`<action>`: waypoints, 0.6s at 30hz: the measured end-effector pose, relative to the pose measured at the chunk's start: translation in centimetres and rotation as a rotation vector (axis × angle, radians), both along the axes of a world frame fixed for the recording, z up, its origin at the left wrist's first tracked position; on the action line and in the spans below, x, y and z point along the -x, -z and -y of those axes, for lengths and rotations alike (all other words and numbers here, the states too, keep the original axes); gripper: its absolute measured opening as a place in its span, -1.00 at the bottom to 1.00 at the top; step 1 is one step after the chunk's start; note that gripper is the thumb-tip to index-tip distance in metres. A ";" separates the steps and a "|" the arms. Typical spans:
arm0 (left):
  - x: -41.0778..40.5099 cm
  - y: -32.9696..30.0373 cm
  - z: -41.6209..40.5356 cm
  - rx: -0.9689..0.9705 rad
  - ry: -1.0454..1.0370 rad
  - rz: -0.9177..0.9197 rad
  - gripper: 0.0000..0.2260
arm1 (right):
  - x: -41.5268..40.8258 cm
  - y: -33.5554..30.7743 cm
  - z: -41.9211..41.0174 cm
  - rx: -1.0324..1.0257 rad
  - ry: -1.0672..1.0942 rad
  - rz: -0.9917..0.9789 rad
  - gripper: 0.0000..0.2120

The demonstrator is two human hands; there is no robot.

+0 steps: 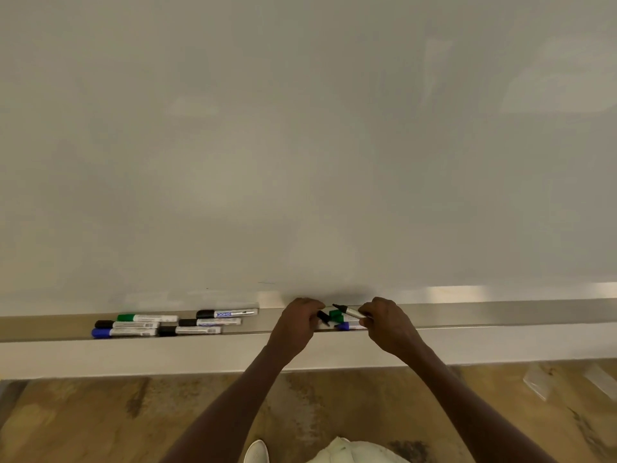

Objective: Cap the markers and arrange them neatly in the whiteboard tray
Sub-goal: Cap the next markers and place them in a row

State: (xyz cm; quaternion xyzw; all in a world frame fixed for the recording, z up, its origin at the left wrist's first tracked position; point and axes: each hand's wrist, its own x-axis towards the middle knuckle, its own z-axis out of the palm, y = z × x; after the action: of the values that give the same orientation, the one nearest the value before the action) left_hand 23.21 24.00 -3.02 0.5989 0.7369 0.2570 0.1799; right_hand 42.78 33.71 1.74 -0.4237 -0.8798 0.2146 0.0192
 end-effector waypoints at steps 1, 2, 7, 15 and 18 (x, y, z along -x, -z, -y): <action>-0.4 0.1 -0.4 -0.006 0.002 -0.012 -0.75 | -0.6 0.0 -0.4 -0.002 0.005 -0.008 -0.88; -0.6 0.4 -0.4 -0.013 0.004 -0.030 -0.76 | -0.8 0.0 -0.5 -0.002 0.006 -0.017 -0.88; -1.5 1.5 -1.2 0.052 0.035 -0.154 -0.77 | -1.9 -0.1 -1.5 0.011 -0.012 -0.050 -0.88; -1.8 1.7 -0.4 0.092 -0.043 0.005 -0.83 | -2.0 0.4 -1.7 -0.005 -0.088 -0.078 -0.83; -1.2 0.8 0.4 0.038 -0.112 0.126 -0.86 | -1.4 0.3 -1.3 -0.033 -0.140 -0.093 -0.82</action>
State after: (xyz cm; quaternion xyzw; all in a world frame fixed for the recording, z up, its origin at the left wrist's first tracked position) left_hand 24.44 23.61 -3.86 0.5359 0.7611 0.2899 0.2225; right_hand 44.18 35.05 1.45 -0.3505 -0.9089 0.2201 0.0519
